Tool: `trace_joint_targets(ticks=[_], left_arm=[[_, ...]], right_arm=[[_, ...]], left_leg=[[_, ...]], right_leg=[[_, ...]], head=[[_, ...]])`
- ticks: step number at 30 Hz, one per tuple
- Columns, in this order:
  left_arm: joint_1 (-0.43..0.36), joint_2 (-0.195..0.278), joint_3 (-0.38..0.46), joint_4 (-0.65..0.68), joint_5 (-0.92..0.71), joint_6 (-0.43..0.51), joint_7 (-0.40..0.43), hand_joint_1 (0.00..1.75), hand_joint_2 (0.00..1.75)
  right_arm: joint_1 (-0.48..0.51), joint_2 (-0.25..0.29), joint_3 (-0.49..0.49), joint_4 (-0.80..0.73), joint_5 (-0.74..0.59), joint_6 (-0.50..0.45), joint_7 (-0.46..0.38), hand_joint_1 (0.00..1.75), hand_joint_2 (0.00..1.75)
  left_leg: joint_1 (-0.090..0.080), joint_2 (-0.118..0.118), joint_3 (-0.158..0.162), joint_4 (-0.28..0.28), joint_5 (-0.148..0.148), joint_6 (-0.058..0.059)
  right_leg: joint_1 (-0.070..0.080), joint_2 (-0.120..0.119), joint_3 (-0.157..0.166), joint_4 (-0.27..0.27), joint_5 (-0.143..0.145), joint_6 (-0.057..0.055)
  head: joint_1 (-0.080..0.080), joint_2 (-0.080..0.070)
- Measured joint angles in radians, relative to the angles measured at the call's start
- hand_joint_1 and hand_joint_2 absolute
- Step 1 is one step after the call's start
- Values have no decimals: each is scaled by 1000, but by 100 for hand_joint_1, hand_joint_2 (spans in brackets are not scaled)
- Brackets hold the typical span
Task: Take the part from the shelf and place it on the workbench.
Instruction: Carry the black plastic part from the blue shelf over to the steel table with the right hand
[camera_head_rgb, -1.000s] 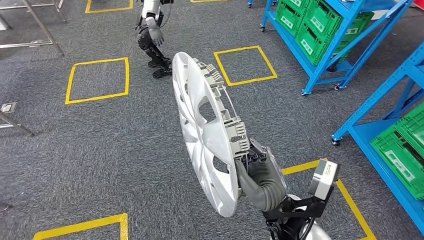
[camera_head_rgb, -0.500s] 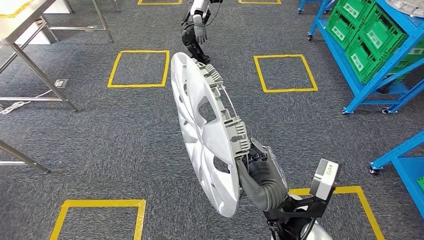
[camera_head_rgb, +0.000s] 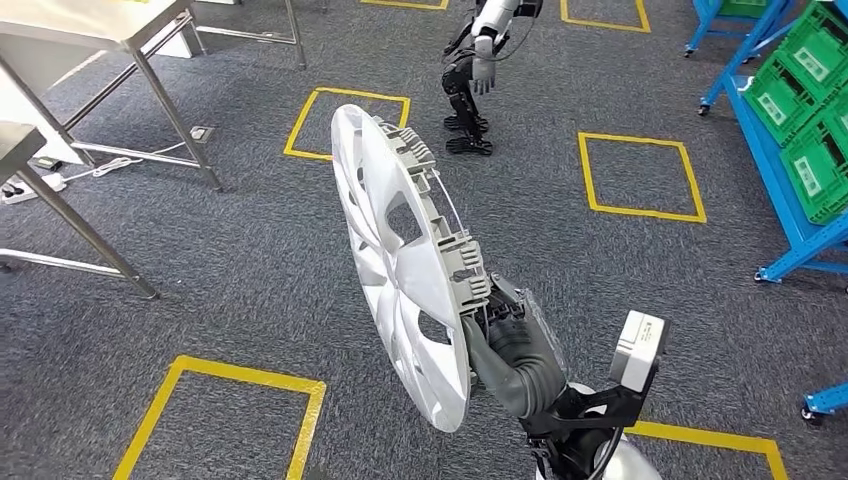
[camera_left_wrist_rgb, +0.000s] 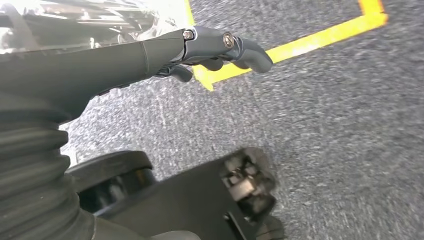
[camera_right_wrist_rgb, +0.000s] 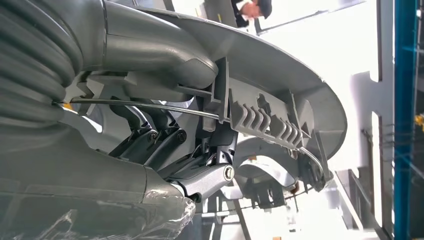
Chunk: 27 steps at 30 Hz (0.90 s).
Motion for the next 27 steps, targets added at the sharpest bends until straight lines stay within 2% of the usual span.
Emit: trace_joint_targets(ticks=[1, 3, 4, 5, 6, 7, 8, 10, 11, 12, 14, 15, 16, 17, 18, 19, 20, 21, 22, 23, 24, 25, 26, 27], left_arm=[[0, 0, 0, 0, 0, 2, 0, 0, 175], [-3, 0, 0, 0, 0, 7, 1, 0, 175], [-5, 0, 0, 0, 0, 8, 2, 0, 175], [-6, 0, 0, 0, 0, 9, 4, 0, 175], [-5, 0, 0, 0, 0, 9, 7, 0, 175], [-5, 0, 0, 0, 0, 10, 10, 0, 175], [-5, 1, 0, 0, 0, 11, 12, 0, 175], [-6, 0, 0, 0, 0, 12, 14, 0, 175], [-7, 0, 0, 0, -1, 13, 15, 0, 175], [-7, 0, 0, 0, -1, 13, 16, 0, 175], [-4, 1, 0, 0, -2, 13, 18, 0, 175], [-1, 1, 0, 0, -2, 14, 18, 0, 175], [1, 1, 0, 0, -2, 14, 19, 0, 175], [1, 2, 0, 0, -2, 15, 20, 0, 175], [-1, 2, 0, 0, -2, 16, 20, 0, 175], [-2, 3, -1, 0, -2, 17, 20, 0, 175], [-3, 3, -1, -1, -2, 17, 20, 0, 175], [-3, 3, -1, -1, -2, 17, 20, 0, 175], [-1, 4, -1, -1, -2, 18, 20, 0, 175], [1, 5, -1, -1, -1, 19, 20, 0, 175], [2, 5, -1, -1, -1, 20, 20, 0, 175], [1, 6, -1, -1, -1, 22, 19, 0, 175], [0, 6, -1, -2, 0, 23, 19, 0, 175], [-1, 6, -1, -2, 0, 25, 19, 0, 175]], right_arm=[[-1, 0, 0, 0, -1, 1, 0, 175, 175], [-1, 0, 0, 2, -3, 3, -1, 175, 175], [-1, 0, 0, 3, -4, 4, -2, 175, 175], [0, 0, 0, 5, -6, 4, -2, 175, 175], [1, 0, 1, 7, -7, 4, -2, 175, 175], [1, 0, 1, 8, -9, 4, -2, 175, 175], [2, 0, 1, 8, -9, 4, -2, 175, 175], [2, 0, 2, 8, -10, 4, -2, 175, 175], [3, 0, 2, 9, -10, 4, -2, 175, 175], [3, 0, 2, 9, -10, 4, -3, 175, 175], [3, 0, 3, 9, -10, 4, -3, 175, 175], [3, 0, 3, 10, -10, 4, -3, 175, 175], [3, 0, 3, 10, -10, 4, -3, 175, 175], [4, 1, 4, 10, -10, 4, -3, 175, 175], [5, 1, 4, 10, -10, 4, -3, 175, 175], [6, 1, 4, 10, -10, 5, -3, 175, 175], [6, 1, 4, 10, -10, 5, -3, 175, 175], [6, 1, 4, 11, -10, 4, -3, 175, 175], [6, 1, 4, 11, -10, 5, -3, 175, 175], [6, 1, 4, 12, -10, 5, -3, 175, 175], [6, 1, 4, 12, -10, 5, -3, 175, 175], [7, 1, 4, 12, -10, 5, -3, 175, 175], [7, 1, 4, 12, -10, 6, -3, 175, 175], [7, 1, 5, 12, -10, 6, -3, 175, 175]], left_leg=[[2, -12, 1, -2, 1, 7], [2, -37, 2, -3, 0, 17], [1, -51, 3, -3, 0, 20], [-2, -66, 3, -3, -1, 21], [-4, -81, 5, -2, -2, 23], [-6, -98, 7, -2, -2, 23], [-7, -114, 9, -1, -3, 23], [-7, -145, 10, 3, -5, 20], [-6, -157, 6, 5, -5, 16], [-3, -169, 1, 6, -4, 11], [2, -192, -5, 4, 0, -1], [1, -188, -7, 5, -2, -7], [-1, -167, -12, 18, -12, -13], [-3, -136, -26, 51, -32, -18], [-3, -98, -51, 103, -59, -23], [-1, -72, -80, 166, -87, -29], [3, -60, -107, 221, -106, -34], [7, -55, -121, 251, -109, -37], [10, -52, -116, 240, -92, -40], [12, -47, -92, 196, -63, -41], [13, -30, -58, 131, -32, -42], [8, -1, -27, 70, -11, -39], [3, 21, -6, 29, -2, -31], [-2, 38, 3, 8, -2, -22]], right_leg=[[-3, 25, -8, 22, -17, 2], [-4, 89, -61, 130, -72, -1], [-2, 105, -100, 200, -98, -4], [-1, 111, -135, 256, -110, -7], [1, 114, -156, 280, -102, -10], [3, 117, -161, 268, -74, -15], [4, 125, -148, 220, -32, -20], [4, 171, -109, 99, 43, -29], [3, 191, -93, 56, 59, -30], [4, 204, -86, 35, 61, -30], [5, 192, -78, 19, 55, -30], [5, 179, -73, 13, 57, -34], [3, 166, -65, 5, 59, -38], [2, 150, -57, -2, 59, -42], [3, 134, -51, -5, 58, -45], [3, 117, -46, -5, 55, -47], [4, 100, -43, -5, 53, -47], [3, 85, -40, -5, 50, -46], [3, 71, -38, -4, 46, -44], [2, 58, -34, -3, 42, -42], [2, 46, -29, -2, 37, -38], [5, 35, -26, 0, 32, -33], [8, 25, -23, 1, 28, -27], [11, 15, -21, 1, 25, -22]], head=[[3, 0], [11, 0], [14, 0], [15, 0], [16, 0], [17, 0], [17, 0], [15, 0], [15, 0], [14, 0], [15, 0], [15, 0], [12, 0], [9, 0], [5, 0], [1, 0], [1, 0], [0, 0], [0, 0], [0, 0], [-1, 0], [-1, 0], [-2, 0], [0, 0]])
